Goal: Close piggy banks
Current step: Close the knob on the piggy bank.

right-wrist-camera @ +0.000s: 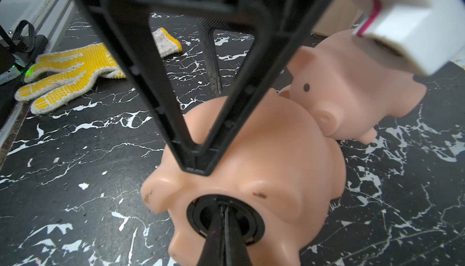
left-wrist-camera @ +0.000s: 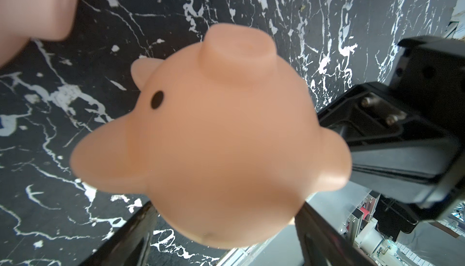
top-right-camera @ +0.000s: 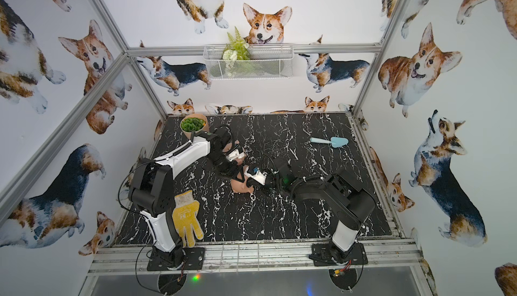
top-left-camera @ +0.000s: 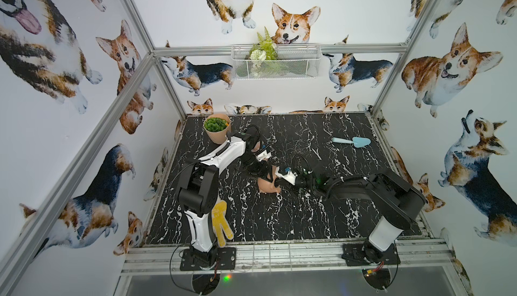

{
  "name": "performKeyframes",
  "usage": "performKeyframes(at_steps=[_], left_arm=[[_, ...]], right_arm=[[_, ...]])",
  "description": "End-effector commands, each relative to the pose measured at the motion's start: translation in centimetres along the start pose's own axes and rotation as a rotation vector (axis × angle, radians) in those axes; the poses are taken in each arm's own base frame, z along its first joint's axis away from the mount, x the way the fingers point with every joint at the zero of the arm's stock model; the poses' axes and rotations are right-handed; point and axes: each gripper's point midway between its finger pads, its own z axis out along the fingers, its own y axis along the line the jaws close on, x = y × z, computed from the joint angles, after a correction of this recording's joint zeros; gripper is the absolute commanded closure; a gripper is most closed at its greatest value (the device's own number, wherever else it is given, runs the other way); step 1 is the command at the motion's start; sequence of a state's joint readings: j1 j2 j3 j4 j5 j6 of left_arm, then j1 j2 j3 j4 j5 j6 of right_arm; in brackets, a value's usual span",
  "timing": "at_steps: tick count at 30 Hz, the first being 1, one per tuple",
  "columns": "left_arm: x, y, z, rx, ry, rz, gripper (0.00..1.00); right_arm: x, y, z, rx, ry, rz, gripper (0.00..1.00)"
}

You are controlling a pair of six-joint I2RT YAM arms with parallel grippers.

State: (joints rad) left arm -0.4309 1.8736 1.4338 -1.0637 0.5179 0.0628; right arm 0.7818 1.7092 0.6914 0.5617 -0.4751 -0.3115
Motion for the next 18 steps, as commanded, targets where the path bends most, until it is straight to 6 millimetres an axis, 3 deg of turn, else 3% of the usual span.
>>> performKeyframes(at_steps=[1,18], left_arm=[[0.0,-0.8,0.4,0.046,0.008,0.016,0.14],[-0.3,-0.7,0.5,0.011,0.012,0.053,0.14]], right_arm=[[-0.4,0.2,0.3,-0.019,-0.027,0.014,1.0],[-0.6,2.0,0.7,-0.15,-0.025,0.093,1.0]])
